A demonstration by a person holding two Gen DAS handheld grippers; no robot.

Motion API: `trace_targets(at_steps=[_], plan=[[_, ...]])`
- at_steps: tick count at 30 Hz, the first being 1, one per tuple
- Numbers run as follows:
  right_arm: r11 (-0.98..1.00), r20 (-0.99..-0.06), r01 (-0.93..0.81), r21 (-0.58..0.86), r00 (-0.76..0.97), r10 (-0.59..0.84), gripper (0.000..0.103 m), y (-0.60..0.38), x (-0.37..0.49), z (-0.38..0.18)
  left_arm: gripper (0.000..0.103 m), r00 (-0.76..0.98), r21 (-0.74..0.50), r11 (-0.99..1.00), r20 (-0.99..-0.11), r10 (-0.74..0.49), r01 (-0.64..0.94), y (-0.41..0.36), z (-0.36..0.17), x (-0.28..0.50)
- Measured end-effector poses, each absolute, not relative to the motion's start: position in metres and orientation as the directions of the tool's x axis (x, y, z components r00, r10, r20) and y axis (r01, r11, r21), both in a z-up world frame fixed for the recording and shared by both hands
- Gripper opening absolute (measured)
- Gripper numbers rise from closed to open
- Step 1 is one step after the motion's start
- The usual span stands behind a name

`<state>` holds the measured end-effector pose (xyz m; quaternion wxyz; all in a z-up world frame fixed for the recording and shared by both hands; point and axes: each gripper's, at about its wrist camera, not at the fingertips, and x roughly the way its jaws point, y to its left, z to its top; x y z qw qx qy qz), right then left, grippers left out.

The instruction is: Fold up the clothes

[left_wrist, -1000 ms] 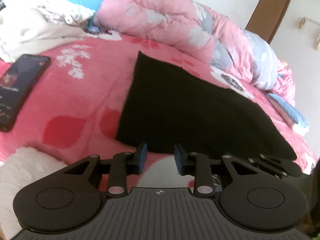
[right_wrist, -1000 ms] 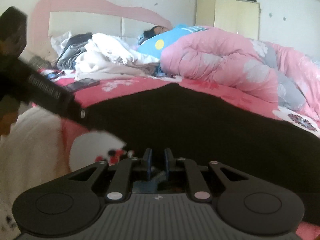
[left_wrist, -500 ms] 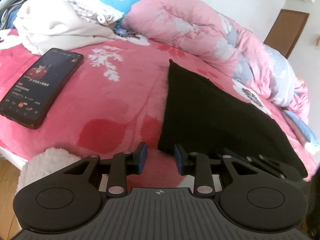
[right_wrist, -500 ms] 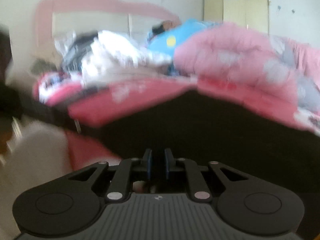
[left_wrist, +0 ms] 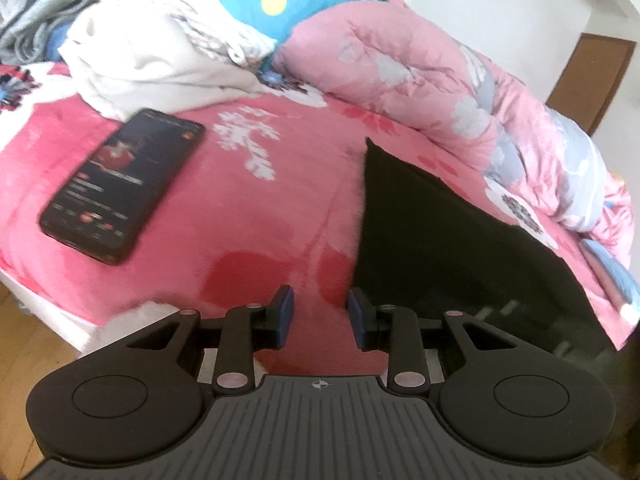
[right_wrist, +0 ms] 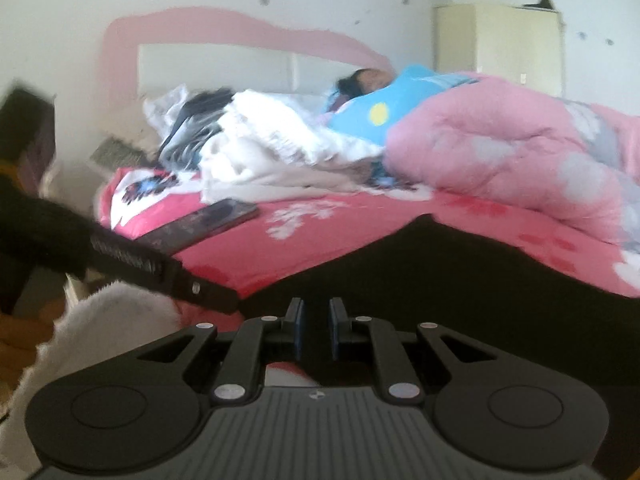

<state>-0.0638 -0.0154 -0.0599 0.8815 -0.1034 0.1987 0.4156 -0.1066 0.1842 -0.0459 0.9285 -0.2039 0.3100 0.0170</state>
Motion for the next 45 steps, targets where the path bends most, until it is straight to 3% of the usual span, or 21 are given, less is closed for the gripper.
trace_targets(at_steps=[3, 5, 10, 16, 20, 23, 27, 33, 45], plan=[[0.602, -0.44, -0.793, -0.09, 0.574, 0.69, 0.015, -0.003, -0.085, -0.081, 0.029, 0.815, -0.364, 0.915, -0.574, -0.073, -0.175, 0.19, -0.04, -0.109], [0.551, -0.462, -0.833, -0.058, 0.511, 0.725, 0.015, -0.004, -0.097, -0.079, 0.029, 0.815, -0.36, 0.915, -0.576, -0.064, -0.182, 0.192, -0.039, -0.108], [0.538, -0.374, -0.819, -0.197, 0.57, 0.731, 0.014, 0.0, -0.101, -0.058, 0.029, 0.804, -0.356, 0.913, -0.592, -0.054, -0.2, 0.191, -0.038, -0.101], [0.499, -0.438, -0.854, -0.148, 0.509, 0.741, 0.016, 0.026, -0.078, -0.074, 0.029, 0.808, -0.341, 0.915, -0.589, -0.03, -0.215, 0.191, -0.032, -0.102], [0.37, -0.42, -0.923, -0.106, 0.379, 0.825, 0.014, 0.019, -0.11, -0.074, 0.029, 0.805, -0.334, 0.919, -0.592, -0.034, -0.207, 0.189, -0.029, -0.09], [0.411, -0.397, -0.909, -0.07, 0.404, 0.824, 0.014, -0.008, -0.113, -0.067, 0.029, 0.806, -0.334, 0.929, -0.587, -0.072, -0.161, 0.179, -0.026, -0.071], [0.621, -0.387, -0.783, 0.046, 0.559, 0.733, 0.014, -0.074, -0.076, -0.047, 0.029, 0.803, -0.339, 0.939, -0.573, -0.164, -0.05, 0.152, -0.023, -0.036], [0.874, -0.419, -0.464, 0.141, 0.772, 0.478, 0.015, -0.186, -0.012, -0.014, 0.029, 0.77, -0.319, 0.946, -0.589, -0.248, 0.061, 0.106, -0.029, 0.021], [0.969, -0.634, -0.246, -0.007, 0.751, 0.186, 0.016, -0.275, 0.127, -0.018, 0.029, 0.745, -0.273, 0.962, -0.637, -0.197, 0.021, 0.087, -0.043, 0.1]])
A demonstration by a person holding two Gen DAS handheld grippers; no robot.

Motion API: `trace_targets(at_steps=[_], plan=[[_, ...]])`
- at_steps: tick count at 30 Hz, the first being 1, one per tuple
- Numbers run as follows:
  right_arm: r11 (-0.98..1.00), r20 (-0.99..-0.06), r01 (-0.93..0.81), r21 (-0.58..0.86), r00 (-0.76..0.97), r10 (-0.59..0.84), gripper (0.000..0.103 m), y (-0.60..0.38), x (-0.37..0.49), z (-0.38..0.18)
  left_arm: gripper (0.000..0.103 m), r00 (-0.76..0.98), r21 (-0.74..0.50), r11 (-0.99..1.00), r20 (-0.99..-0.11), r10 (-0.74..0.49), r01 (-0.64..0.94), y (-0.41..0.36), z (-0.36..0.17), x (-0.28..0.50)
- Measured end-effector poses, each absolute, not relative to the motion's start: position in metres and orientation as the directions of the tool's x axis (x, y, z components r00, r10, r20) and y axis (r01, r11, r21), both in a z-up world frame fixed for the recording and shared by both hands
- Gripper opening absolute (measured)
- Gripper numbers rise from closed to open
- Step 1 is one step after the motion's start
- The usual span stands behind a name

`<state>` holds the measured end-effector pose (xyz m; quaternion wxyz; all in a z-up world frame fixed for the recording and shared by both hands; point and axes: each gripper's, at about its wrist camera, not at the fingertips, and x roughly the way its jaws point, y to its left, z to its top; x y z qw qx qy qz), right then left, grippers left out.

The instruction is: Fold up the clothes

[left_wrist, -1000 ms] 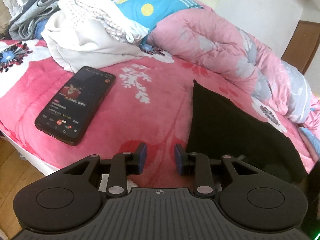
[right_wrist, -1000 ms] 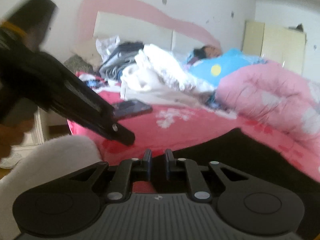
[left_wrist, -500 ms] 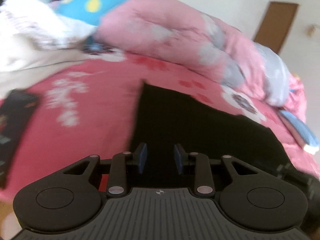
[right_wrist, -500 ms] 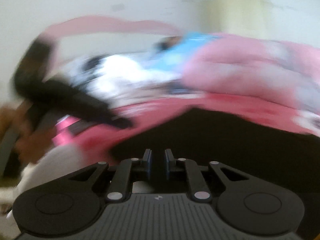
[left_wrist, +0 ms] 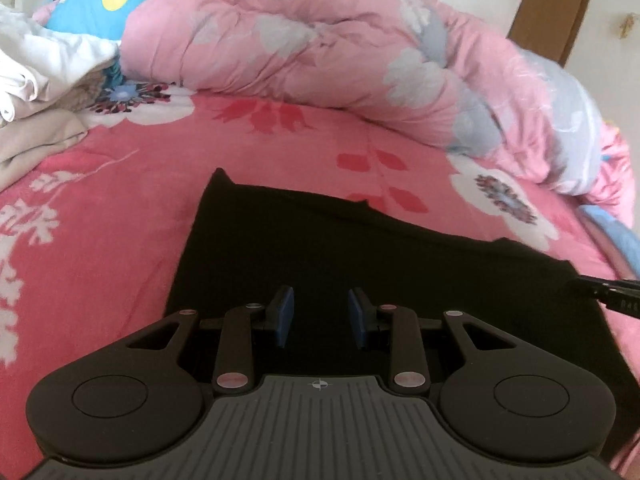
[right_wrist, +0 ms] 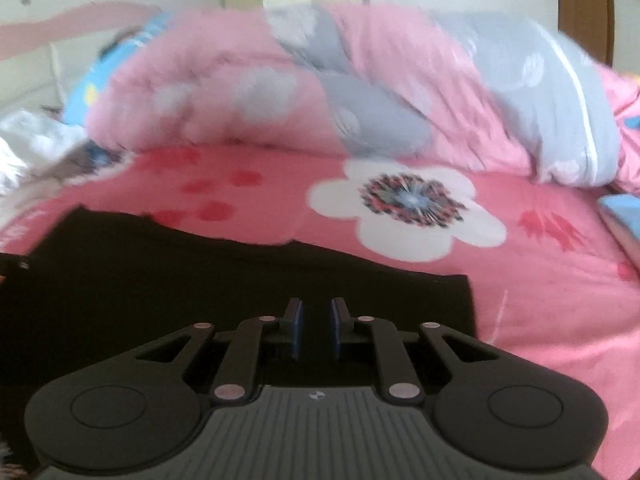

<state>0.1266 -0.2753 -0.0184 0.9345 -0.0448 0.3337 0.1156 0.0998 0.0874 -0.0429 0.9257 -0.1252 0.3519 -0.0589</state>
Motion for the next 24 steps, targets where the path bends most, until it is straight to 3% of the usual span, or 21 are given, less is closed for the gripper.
trace_targets(at_steps=[4, 9, 16, 19, 24], plan=[[0.977, -0.686, -0.206, -0.044, 0.717, 0.12, 0.016, -0.287, 0.169, -0.037, 0.029, 0.754, -0.277, 0.961, -0.628, -0.191, 0.012, 0.093, -0.05, 0.106], [0.987, -0.677, -0.156, 0.038, 0.723, 0.14, 0.016, -0.312, 0.201, -0.038, 0.03, 0.776, -0.247, 0.969, -0.605, -0.179, 0.031, 0.089, -0.055, 0.103], [0.989, -0.682, 0.081, 0.126, 0.73, 0.027, 0.016, -0.364, 0.228, -0.043, 0.03, 0.768, -0.217, 0.976, -0.619, -0.163, 0.033, 0.088, -0.043, 0.107], [0.966, -0.64, 0.087, 0.241, 0.763, 0.091, 0.016, -0.381, 0.212, -0.03, 0.034, 0.777, -0.186, 0.982, -0.611, -0.148, 0.041, 0.083, -0.033, 0.115], [0.93, -0.628, -0.059, 0.364, 0.721, 0.291, 0.023, -0.379, 0.192, -0.023, 0.034, 0.775, -0.149, 0.988, -0.621, -0.118, 0.032, 0.073, -0.033, 0.152]])
